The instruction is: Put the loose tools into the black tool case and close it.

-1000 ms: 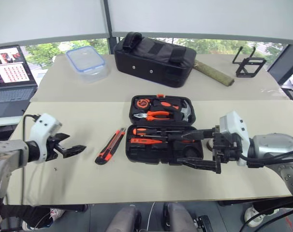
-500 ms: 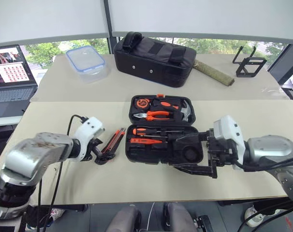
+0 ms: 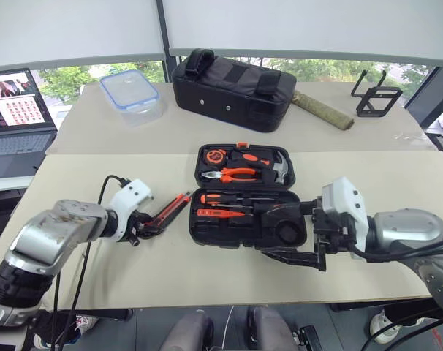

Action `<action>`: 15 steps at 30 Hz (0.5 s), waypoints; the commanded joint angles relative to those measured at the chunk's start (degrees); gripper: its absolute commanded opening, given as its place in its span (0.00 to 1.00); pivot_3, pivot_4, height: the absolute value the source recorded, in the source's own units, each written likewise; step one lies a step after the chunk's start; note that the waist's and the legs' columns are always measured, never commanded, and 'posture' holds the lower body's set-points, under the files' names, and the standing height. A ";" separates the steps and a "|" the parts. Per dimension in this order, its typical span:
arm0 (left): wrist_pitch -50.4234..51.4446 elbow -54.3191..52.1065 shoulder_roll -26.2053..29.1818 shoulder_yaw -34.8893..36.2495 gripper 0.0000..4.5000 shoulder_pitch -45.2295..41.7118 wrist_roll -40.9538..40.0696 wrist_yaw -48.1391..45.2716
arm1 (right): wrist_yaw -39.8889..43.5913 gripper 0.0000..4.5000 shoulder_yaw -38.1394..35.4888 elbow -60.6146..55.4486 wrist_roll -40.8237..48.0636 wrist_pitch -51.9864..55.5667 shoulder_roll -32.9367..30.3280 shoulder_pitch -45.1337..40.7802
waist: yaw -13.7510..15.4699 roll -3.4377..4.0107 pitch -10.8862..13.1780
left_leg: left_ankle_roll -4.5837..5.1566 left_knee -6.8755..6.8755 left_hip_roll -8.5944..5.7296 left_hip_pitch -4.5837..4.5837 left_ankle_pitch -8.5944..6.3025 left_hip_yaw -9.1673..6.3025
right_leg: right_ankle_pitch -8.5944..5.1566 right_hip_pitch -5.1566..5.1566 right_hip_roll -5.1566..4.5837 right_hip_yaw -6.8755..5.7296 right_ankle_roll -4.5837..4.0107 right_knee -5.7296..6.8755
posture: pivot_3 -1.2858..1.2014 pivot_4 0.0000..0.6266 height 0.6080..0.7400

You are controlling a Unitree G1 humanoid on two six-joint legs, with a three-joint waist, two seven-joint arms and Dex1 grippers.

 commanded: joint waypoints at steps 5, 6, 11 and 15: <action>-19.86 3.73 0.93 -2.61 0.39 -15.66 -0.96 -26.10 | 1.35 1.00 -2.06 1.32 -0.67 -1.60 -1.31 -0.34 | 0.67 -0.11 0.06 | 0.04 0.07 -0.11 -0.13 -0.02 0.00 | 0.01 0.02 -0.09 -0.10 0.01 -0.15 | 0.52 0.24 0.81; -20.26 3.92 -0.18 -4.93 0.39 -17.50 -0.09 -27.65 | 1.31 1.00 -1.95 1.39 -0.74 -1.60 -1.19 -0.51 | 0.69 -0.11 0.06 | 0.05 0.08 -0.11 -0.13 -0.03 0.01 | 0.01 0.04 -0.12 -0.11 0.02 -0.16 | 0.52 0.24 0.81; -24.97 3.78 -3.81 -15.39 0.39 -21.80 5.55 -35.22 | 0.74 1.00 -1.90 1.46 -1.05 -1.37 -0.54 -0.99 | 0.48 -0.11 0.06 | 0.26 0.07 -0.05 -0.16 0.08 0.01 | 0.01 0.03 -0.13 -0.03 0.02 -0.16 | 0.52 0.24 0.81; -27.07 6.84 -7.63 -21.92 0.39 -24.53 11.29 -36.88 | 0.33 1.00 -3.31 0.56 -0.90 -1.02 -1.06 0.56 | -0.04 -0.12 0.06 | 0.27 0.07 -0.02 -0.24 0.08 0.00 | 0.01 -0.04 -0.13 0.03 0.01 -0.15 | 0.52 0.24 0.81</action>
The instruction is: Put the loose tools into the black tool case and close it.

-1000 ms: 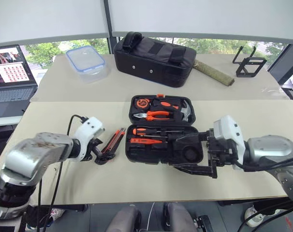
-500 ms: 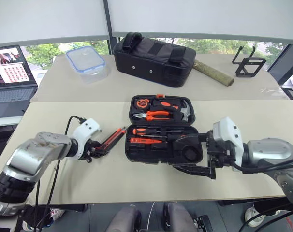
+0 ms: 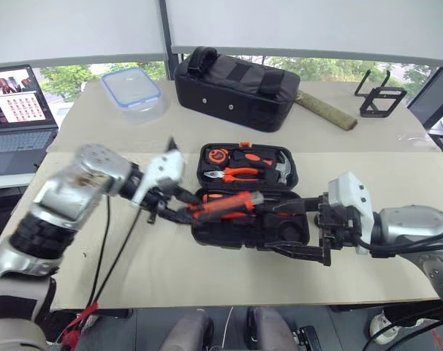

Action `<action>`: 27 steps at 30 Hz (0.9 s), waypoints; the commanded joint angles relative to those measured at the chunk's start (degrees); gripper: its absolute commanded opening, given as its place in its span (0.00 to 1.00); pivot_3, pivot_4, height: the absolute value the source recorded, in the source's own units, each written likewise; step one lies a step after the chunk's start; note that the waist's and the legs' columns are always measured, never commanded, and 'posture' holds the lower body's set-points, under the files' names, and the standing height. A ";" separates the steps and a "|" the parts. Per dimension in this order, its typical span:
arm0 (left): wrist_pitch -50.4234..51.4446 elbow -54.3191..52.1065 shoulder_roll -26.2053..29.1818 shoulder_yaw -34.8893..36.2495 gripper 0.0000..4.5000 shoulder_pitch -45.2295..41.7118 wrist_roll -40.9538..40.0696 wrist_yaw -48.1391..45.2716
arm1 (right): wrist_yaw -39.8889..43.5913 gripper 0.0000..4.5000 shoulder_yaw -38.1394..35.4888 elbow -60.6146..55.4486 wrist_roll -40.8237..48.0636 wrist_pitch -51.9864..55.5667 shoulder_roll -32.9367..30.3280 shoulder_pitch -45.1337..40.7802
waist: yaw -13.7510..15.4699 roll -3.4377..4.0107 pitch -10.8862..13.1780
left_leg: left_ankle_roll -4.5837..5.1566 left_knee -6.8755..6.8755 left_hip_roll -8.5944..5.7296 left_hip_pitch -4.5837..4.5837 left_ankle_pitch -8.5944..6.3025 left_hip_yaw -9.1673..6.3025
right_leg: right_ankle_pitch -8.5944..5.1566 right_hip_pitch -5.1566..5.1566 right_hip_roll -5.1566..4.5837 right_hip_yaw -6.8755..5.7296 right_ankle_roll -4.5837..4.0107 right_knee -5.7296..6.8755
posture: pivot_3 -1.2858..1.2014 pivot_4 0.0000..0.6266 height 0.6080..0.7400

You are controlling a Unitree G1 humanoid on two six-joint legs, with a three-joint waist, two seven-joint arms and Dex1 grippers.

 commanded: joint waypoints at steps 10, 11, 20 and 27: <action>-6.67 10.78 -9.06 -9.53 0.39 -6.89 13.78 -2.64 | -2.93 1.00 -6.94 -4.98 0.59 -0.84 -0.18 7.79 | -0.07 0.00 0.00 | 0.07 0.11 -0.01 -0.09 0.00 -0.02 | 0.00 -0.03 0.02 -0.02 0.01 0.02 | 0.52 0.24 0.81; -7.08 11.76 -9.68 -9.73 0.39 -7.18 14.46 -2.41 | -3.22 1.00 -6.87 -5.20 0.38 -0.97 0.00 8.10 | -0.12 0.00 0.00 | 0.07 0.09 0.00 -0.08 0.00 -0.01 | 0.00 -0.04 0.02 -0.01 0.01 0.03 | 0.52 0.24 0.81; -2.45 12.51 -13.10 -4.19 0.98 -9.50 10.50 -4.25 | -4.31 1.00 -6.99 -5.58 -0.18 -1.70 0.45 9.85 | -0.05 0.00 0.00 | 0.07 0.15 -0.01 -0.10 0.00 -0.03 | 0.00 -0.04 0.04 -0.04 0.01 0.06 | 0.52 0.24 0.81; -3.11 10.94 -12.69 -1.70 0.82 -8.49 8.67 -5.54 | -4.17 1.00 -6.55 -4.97 -0.85 -2.27 0.50 9.93 | -0.11 0.00 0.00 | 0.07 0.15 -0.01 -0.08 0.00 -0.03 | 0.00 -0.03 0.05 -0.05 0.01 0.06 | 0.52 0.24 0.81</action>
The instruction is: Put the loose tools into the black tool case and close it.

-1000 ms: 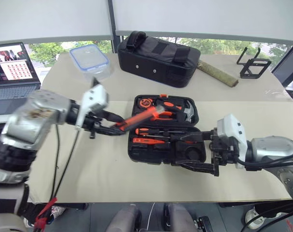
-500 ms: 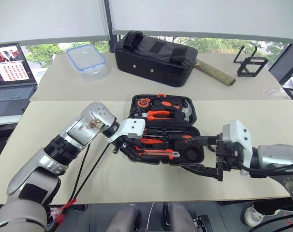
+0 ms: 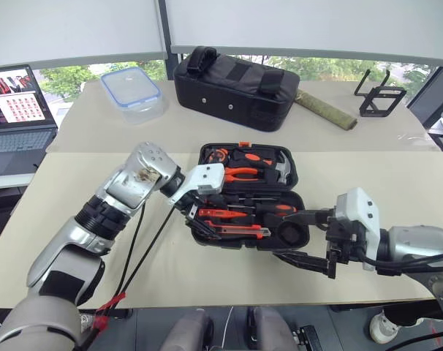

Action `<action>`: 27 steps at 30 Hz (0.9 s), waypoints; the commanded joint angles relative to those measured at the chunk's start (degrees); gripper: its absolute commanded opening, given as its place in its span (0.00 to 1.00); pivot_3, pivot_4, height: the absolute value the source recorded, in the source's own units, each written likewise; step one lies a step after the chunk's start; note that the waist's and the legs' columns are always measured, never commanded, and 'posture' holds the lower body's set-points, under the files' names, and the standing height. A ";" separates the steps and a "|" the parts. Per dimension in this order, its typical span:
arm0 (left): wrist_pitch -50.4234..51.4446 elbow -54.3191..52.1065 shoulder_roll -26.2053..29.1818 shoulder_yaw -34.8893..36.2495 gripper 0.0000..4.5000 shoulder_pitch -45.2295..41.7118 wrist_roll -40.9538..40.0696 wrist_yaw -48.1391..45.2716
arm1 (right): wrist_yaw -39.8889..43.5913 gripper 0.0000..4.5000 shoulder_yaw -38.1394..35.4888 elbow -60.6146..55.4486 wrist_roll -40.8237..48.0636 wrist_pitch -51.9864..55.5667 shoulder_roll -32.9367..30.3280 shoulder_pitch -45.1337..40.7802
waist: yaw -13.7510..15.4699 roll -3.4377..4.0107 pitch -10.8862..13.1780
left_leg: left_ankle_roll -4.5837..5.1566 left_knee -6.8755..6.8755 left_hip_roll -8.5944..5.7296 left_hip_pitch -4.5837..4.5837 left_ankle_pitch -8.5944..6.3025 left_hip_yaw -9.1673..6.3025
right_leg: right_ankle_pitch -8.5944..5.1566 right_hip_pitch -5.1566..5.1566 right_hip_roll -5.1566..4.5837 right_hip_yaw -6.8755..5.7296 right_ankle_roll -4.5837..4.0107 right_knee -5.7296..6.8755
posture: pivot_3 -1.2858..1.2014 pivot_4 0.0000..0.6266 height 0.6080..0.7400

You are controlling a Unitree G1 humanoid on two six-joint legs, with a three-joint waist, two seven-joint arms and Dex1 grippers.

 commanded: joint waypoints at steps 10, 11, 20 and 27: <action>-7.07 -1.08 3.43 0.54 0.00 0.77 2.38 -2.57 | 0.14 1.00 -0.86 -0.31 -0.57 -2.32 0.04 -0.74 | -0.01 0.00 0.00 | 0.00 0.00 0.00 0.00 0.00 0.00 | 0.00 0.00 0.00 0.01 0.00 0.00 | 0.52 0.24 0.81; -7.50 -1.22 4.09 0.52 0.00 0.92 2.56 -3.06 | 0.06 1.00 -0.81 -0.37 -0.55 -2.29 0.11 -0.71 | -0.04 0.00 0.00 | 0.00 0.00 -0.01 0.00 0.00 0.00 | 0.00 0.00 0.00 0.00 0.00 0.00 | 0.52 0.24 0.81; -11.74 -1.96 8.00 -1.81 0.00 3.05 5.37 -3.23 | -0.03 1.00 -1.29 -0.32 -0.12 -1.89 0.12 -0.22 | 0.04 0.00 0.00 | 0.00 0.00 -0.01 0.00 0.00 0.00 | 0.00 0.00 0.00 0.00 0.00 0.00 | 0.52 0.24 0.81; -15.85 0.86 3.33 -4.77 0.00 5.90 12.09 2.85 | -0.11 1.00 -0.73 0.32 -0.15 -1.63 0.10 -1.04 | 0.33 0.01 -0.01 | 0.00 0.09 -0.01 -0.01 0.00 0.00 | 0.00 0.04 -0.01 0.02 0.00 0.01 | 0.52 0.24 0.81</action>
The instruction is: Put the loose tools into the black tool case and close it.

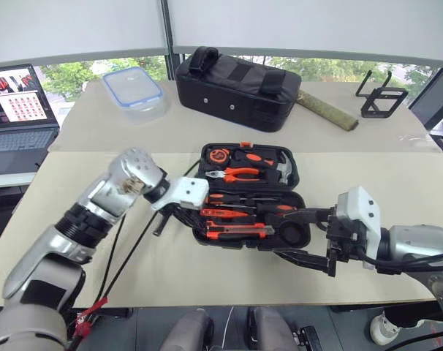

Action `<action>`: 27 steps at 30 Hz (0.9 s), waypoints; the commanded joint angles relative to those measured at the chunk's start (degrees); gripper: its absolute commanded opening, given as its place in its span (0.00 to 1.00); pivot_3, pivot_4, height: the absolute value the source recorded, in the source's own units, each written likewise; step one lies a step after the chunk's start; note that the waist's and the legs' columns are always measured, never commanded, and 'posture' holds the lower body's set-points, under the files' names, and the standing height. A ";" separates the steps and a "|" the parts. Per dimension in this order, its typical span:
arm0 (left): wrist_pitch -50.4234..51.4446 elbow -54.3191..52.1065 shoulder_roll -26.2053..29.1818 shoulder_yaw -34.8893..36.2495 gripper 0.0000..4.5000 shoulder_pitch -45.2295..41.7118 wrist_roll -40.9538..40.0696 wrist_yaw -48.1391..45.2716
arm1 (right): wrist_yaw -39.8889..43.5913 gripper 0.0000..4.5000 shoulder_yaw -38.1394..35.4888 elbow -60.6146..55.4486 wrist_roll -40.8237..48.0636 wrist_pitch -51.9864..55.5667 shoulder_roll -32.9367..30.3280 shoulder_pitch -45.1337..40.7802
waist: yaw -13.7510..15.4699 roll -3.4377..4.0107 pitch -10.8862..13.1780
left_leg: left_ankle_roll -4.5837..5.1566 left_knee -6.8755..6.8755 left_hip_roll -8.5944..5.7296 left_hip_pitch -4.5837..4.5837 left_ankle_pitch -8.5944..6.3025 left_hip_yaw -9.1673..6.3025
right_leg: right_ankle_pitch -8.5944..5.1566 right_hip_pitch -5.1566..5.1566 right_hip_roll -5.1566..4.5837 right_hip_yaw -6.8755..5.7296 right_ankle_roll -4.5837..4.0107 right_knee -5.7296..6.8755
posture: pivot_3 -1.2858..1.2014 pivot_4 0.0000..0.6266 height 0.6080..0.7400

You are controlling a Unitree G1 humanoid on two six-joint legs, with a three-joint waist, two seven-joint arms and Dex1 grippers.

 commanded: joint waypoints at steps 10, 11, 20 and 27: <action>-0.14 2.48 -1.05 4.70 0.00 -4.49 -1.92 -2.95 | -0.27 1.00 -1.73 -0.69 1.47 -0.28 -0.40 -0.32 | 0.42 0.02 -0.02 | 0.01 0.09 0.01 0.01 0.00 0.00 | 0.00 -0.01 0.07 -0.04 0.00 0.08 | 0.52 0.24 0.81; 0.75 2.41 -1.59 4.69 0.00 -5.68 -3.59 -3.32 | -0.32 1.00 -1.61 -0.61 1.40 -0.32 -0.37 -0.42 | 0.45 0.02 -0.02 | 0.01 0.09 0.01 0.01 0.00 0.01 | 0.00 -0.01 0.07 -0.04 0.00 0.08 | 0.52 0.24 0.81; -1.13 5.74 -11.11 -1.22 0.00 -8.95 -1.01 -0.97 | -1.06 1.00 -1.15 -0.43 1.17 -0.32 0.01 -0.88 | 0.82 0.02 -0.02 | 0.06 0.37 0.00 -0.15 -0.03 -0.04 | 0.00 0.04 0.18 -0.04 0.02 0.08 | 0.52 0.24 0.81; -13.93 13.80 -15.83 -8.51 0.00 -6.38 11.46 7.45 | -2.61 1.00 -1.78 -1.39 1.53 0.13 0.09 0.72 | 0.83 0.05 -0.04 | 0.08 0.46 0.05 -0.21 -0.05 -0.04 | 0.01 0.00 0.01 0.04 0.02 0.09 | 0.52 0.24 0.81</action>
